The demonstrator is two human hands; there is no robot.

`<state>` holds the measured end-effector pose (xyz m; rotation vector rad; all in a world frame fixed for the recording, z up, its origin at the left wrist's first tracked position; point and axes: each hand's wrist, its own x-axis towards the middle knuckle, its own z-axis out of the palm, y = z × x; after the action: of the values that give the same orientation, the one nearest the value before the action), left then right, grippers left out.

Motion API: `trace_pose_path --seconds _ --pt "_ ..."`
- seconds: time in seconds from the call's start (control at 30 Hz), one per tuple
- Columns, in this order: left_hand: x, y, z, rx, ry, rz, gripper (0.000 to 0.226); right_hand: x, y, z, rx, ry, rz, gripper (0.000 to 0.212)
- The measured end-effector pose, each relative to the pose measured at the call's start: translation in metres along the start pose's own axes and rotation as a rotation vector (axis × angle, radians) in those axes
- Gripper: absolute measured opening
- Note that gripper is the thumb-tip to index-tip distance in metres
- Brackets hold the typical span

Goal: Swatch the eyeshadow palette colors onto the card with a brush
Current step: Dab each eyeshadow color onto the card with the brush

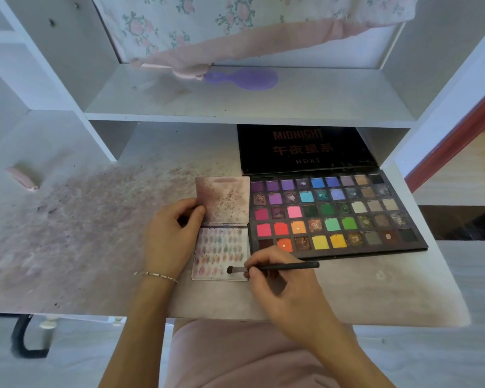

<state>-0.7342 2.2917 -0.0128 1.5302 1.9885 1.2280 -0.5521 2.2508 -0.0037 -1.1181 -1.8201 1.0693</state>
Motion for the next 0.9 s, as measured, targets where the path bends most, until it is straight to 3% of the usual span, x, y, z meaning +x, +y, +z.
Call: trace_pose_path --seconds 0.9 --pt "-0.0002 0.001 -0.0001 0.041 0.011 -0.002 0.016 0.0018 -0.0007 -0.0013 -0.129 -0.072 -0.021 0.011"
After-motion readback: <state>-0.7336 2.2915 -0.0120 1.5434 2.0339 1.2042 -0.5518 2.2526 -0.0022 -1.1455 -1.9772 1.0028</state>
